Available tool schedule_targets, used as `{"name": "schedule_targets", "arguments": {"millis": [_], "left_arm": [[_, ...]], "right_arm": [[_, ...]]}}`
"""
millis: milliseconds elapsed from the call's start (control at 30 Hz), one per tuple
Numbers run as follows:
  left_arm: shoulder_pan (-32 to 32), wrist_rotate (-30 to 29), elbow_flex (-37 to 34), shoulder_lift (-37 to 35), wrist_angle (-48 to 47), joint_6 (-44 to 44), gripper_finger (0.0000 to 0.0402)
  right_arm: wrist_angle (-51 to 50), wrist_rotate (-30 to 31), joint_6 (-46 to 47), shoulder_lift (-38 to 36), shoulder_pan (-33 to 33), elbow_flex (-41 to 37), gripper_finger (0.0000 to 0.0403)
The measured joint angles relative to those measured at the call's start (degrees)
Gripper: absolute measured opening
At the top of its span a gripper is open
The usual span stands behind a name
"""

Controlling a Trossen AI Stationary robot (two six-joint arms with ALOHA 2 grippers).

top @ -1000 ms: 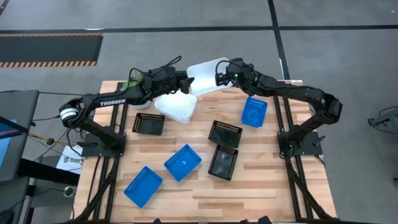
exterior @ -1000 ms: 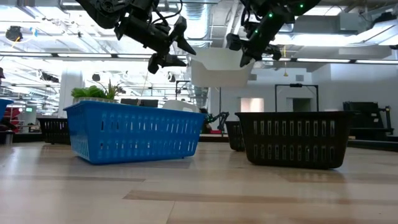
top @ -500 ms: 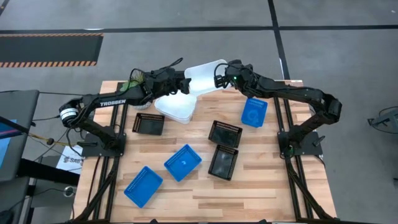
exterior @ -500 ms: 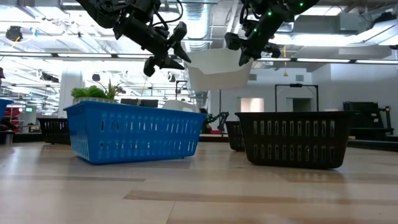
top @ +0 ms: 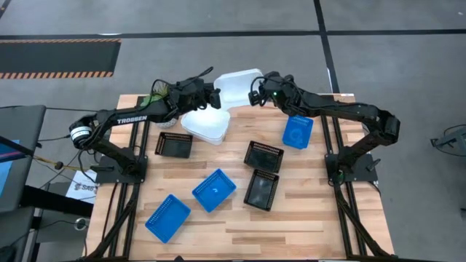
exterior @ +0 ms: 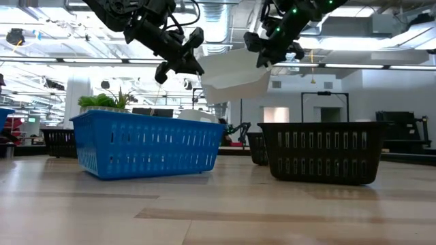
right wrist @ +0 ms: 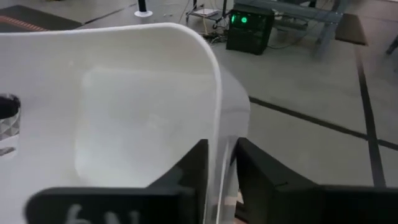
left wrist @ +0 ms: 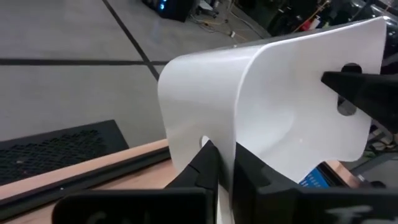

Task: Stack baskets by color
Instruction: Stack the right white bin on top of the other stacked white bins

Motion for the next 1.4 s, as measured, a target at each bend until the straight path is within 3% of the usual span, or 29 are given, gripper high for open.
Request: {"name": "schedule_targets", "arguments": {"millis": [267, 400, 667, 933, 1133, 1400], "left_arm": [[0.74, -2.36, 0.00, -0.02, -0.02, 1.90, 0.0000], [1.66, -1.96, 0.00, -0.06, -0.82, 2.72, 0.0001], [3.48, 0.00, -0.02, -0.83, -5.68, 5.38, 0.0001], [6.31, 6.62, 4.55, -9.12, -23.22, 9.12, 0.0000], [9.97, 6.28, 8.13, -14.17, -43.31, 12.14, 0.0000], [13.19, 6.33, 7.91, -12.43, -48.75, 12.22, 0.0000]], "right_arm": [[0.52, -0.14, -6.54, -0.63, 2.33, 2.67, 0.0204], [0.03, -0.03, -7.82, -2.27, 4.36, 4.95, 0.0233], [-2.05, 0.37, -11.04, -9.24, 8.13, 5.88, 0.0239], [-10.88, 0.44, -10.53, -16.41, 9.53, 5.87, 0.0239], [-16.43, 0.99, -7.95, -17.45, 9.21, 5.86, 0.0239], [-16.73, 2.15, -7.91, -14.78, 9.22, 5.77, 0.0239]]}}
